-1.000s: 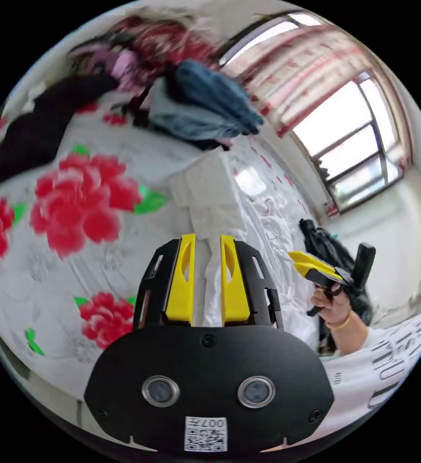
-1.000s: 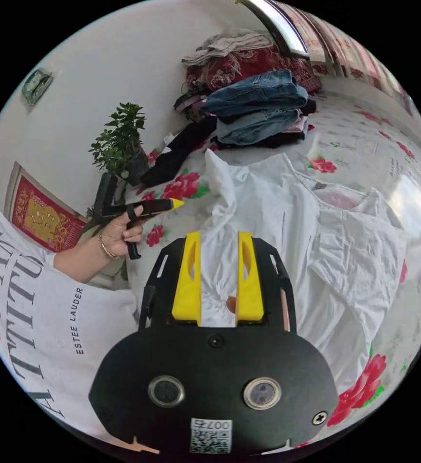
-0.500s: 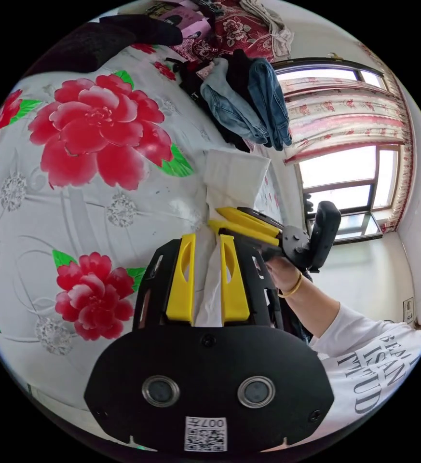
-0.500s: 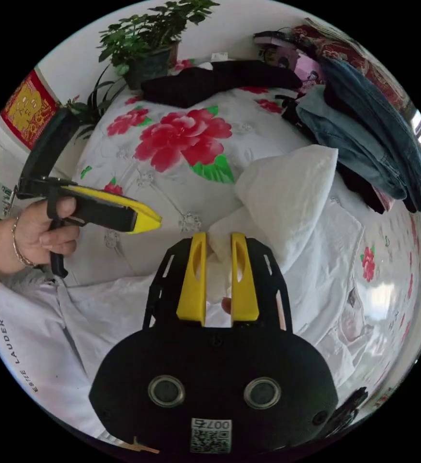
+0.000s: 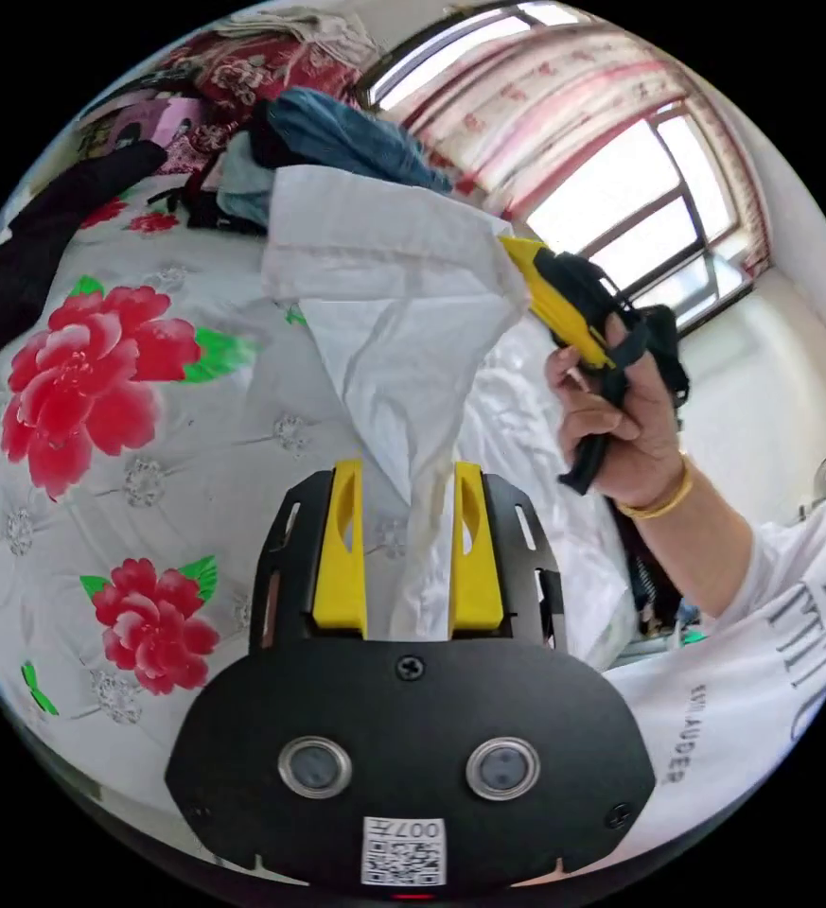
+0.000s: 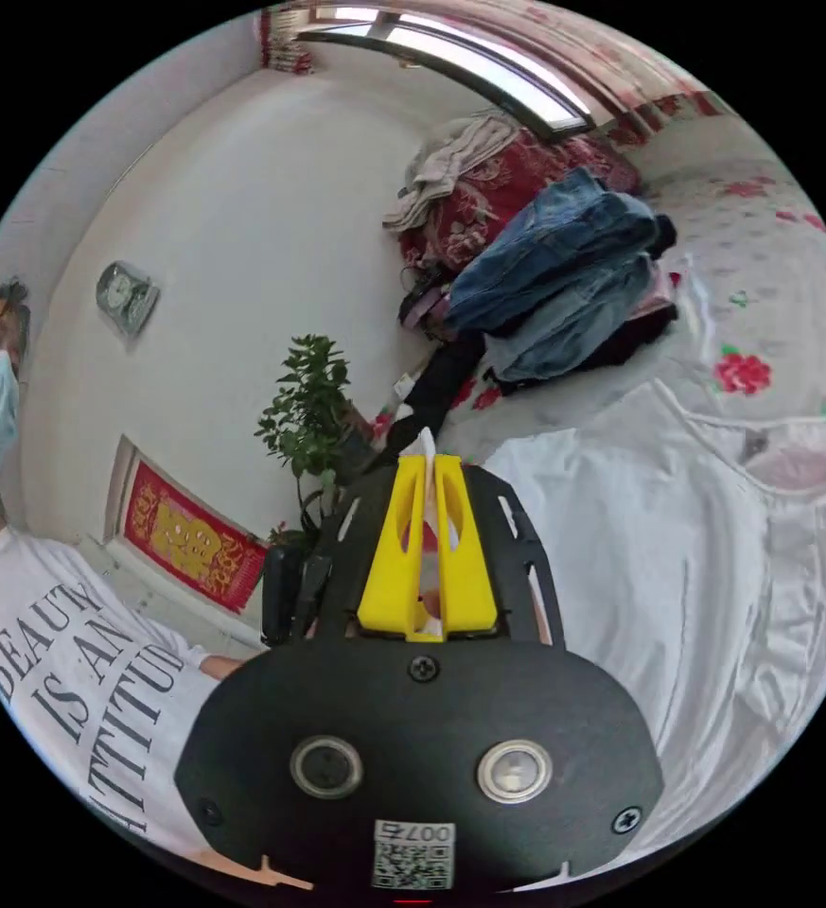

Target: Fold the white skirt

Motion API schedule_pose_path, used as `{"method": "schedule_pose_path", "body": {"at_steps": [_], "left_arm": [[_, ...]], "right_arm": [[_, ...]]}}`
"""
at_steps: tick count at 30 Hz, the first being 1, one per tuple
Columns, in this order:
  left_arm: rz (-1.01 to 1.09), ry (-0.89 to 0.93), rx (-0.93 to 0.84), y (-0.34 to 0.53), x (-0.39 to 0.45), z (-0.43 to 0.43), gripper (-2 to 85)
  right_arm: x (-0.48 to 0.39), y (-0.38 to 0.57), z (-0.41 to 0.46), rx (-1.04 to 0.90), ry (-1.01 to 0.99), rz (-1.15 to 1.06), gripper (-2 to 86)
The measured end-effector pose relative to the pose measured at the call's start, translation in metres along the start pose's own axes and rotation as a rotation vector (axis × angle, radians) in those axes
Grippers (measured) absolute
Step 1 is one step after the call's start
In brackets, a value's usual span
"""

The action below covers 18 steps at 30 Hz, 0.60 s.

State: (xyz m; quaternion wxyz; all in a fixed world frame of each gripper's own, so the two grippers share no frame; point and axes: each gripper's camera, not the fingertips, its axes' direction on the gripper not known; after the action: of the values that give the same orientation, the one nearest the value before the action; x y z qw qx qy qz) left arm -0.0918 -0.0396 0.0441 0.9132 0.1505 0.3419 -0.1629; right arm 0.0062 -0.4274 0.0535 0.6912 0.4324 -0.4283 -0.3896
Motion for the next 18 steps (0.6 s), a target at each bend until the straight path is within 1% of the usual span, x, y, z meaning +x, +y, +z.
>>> {"method": "schedule_pose_path", "body": {"at_steps": [1, 2, 3, 5, 7, 10, 12, 14, 16, 18], "left_arm": [[0.0, -0.022, -0.037, 0.0, 0.001, 0.008, 11.5], [-0.013, -0.091, -0.103, 0.0, 0.001, 0.021, 10.3], [0.01, -0.136, -0.074, 0.002, 0.005, 0.021, 9.1], [0.04, -0.135, -0.111, 0.003, 0.007, 0.025, 8.4], [0.061, -0.113, -0.115, 0.006, 0.006, 0.023, 9.2], [0.076, -0.087, -0.056, 0.005, -0.006, 0.005, 10.6], [0.085, -0.027, 0.008, -0.008, -0.022, -0.008, 11.2], [0.091, 0.04, 0.02, -0.026, -0.035, -0.01, 11.5], [0.095, 0.145, 0.068, -0.042, -0.048, -0.017, 11.4], [0.089, 0.322, 0.082, -0.057, -0.068, -0.024, 11.3]], "right_arm": [[0.011, 0.003, -0.006, 0.004, 0.036, 0.032, -0.1], [0.032, 0.01, -0.017, 0.002, 0.105, 0.097, 0.0], [0.052, 0.017, -0.026, -0.007, 0.163, 0.165, 0.0], [0.078, 0.025, -0.036, -0.018, 0.198, 0.251, 0.1], [0.09, 0.029, -0.045, -0.03, 0.191, 0.273, 0.1], [0.086, 0.025, -0.057, -0.013, 0.181, 0.232, 0.1], [0.072, 0.015, -0.061, -0.031, 0.17, 0.144, 0.2], [0.064, 0.008, -0.06, -0.063, 0.174, 0.099, 0.2], [0.059, 0.003, -0.062, -0.072, 0.198, 0.086, 0.2], [0.056, -0.001, -0.067, -0.055, 0.172, 0.094, 0.4]]}}
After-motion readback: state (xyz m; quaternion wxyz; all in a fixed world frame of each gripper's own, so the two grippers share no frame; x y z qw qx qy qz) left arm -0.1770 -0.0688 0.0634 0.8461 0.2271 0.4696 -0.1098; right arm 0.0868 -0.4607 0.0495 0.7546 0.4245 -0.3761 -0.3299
